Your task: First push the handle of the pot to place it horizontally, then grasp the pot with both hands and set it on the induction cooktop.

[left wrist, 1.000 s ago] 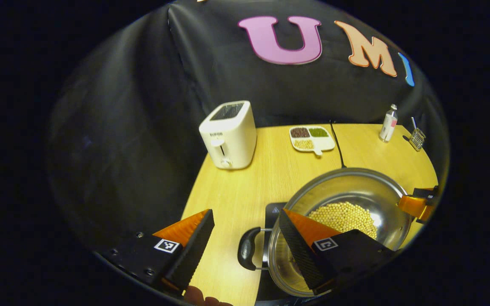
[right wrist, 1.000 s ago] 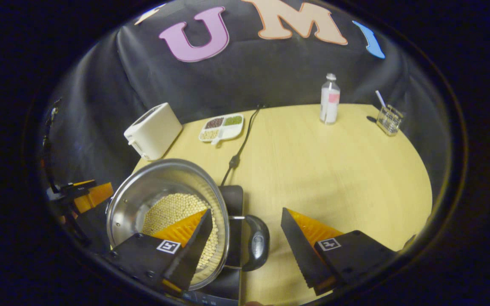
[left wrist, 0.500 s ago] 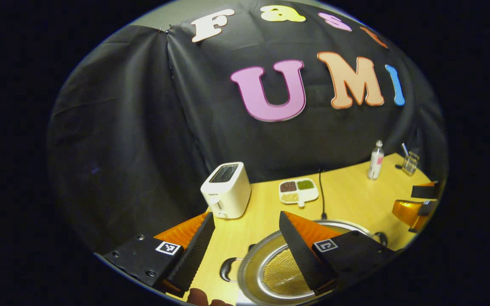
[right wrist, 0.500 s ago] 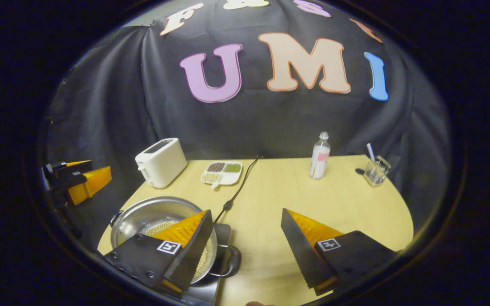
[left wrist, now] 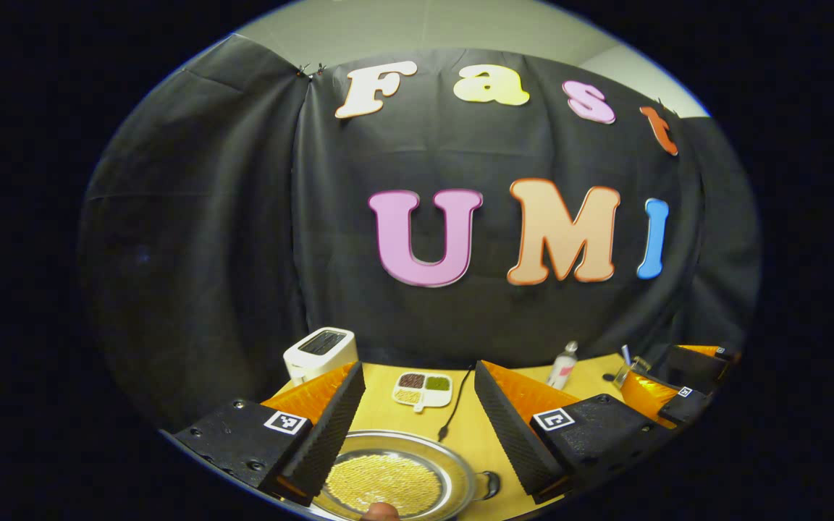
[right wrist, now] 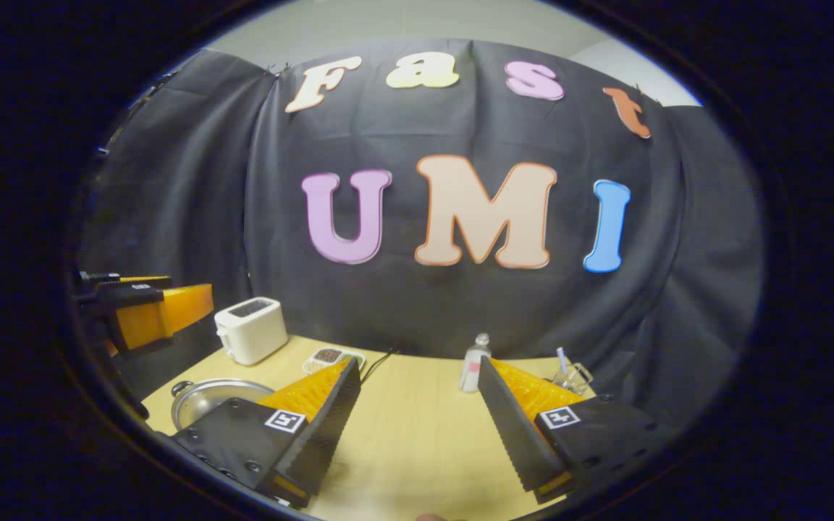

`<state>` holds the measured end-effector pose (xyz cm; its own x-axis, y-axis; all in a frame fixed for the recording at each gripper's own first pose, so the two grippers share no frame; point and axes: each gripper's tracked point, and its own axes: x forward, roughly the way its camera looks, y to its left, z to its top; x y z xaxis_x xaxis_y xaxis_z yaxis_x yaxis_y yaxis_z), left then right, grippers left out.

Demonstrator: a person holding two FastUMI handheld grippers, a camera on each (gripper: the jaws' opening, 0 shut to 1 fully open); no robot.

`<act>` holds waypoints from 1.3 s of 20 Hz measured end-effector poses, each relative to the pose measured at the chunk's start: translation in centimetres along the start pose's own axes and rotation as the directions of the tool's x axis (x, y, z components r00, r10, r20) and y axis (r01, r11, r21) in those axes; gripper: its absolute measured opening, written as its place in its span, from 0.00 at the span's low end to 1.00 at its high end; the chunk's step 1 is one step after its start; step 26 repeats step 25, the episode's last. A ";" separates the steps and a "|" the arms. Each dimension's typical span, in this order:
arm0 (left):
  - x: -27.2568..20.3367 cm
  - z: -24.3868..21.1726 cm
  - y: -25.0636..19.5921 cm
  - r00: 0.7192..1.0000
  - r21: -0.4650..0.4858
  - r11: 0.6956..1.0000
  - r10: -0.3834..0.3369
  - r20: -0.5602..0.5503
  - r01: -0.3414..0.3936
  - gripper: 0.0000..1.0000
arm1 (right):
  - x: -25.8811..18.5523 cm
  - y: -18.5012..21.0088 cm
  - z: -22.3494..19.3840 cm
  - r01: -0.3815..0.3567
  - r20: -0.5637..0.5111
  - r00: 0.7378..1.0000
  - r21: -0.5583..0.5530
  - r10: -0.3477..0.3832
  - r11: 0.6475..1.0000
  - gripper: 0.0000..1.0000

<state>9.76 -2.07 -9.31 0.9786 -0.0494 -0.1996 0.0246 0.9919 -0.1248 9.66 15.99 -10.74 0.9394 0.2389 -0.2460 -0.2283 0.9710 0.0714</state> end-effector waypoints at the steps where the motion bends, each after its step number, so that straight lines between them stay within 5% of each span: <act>1: -0.5 1.2 -1.1 1.000 -0.004 1.000 -0.003 0.031 0.003 1.00 | -0.4 -1.1 1.3 0.003 0.025 1.000 0.001 -0.003 1.000 0.96; 10: -4.8 6.4 -7.4 0.985 -0.038 0.999 0.011 0.174 -0.004 0.98 | -4.2 -7.6 7.8 -0.001 0.194 0.981 -0.021 0.005 1.000 0.95; 17: -6.2 5.8 -8.2 0.987 -0.036 0.999 0.022 0.157 -0.017 0.99 | -5.8 -9.6 8.9 0.005 0.205 0.979 0.039 -0.013 0.999 0.95; 26: -5.8 7.4 -8.4 0.983 0.038 0.998 -0.047 0.179 0.040 0.99 | -7.3 -11.4 10.1 0.090 0.224 0.969 0.062 -0.102 0.994 0.95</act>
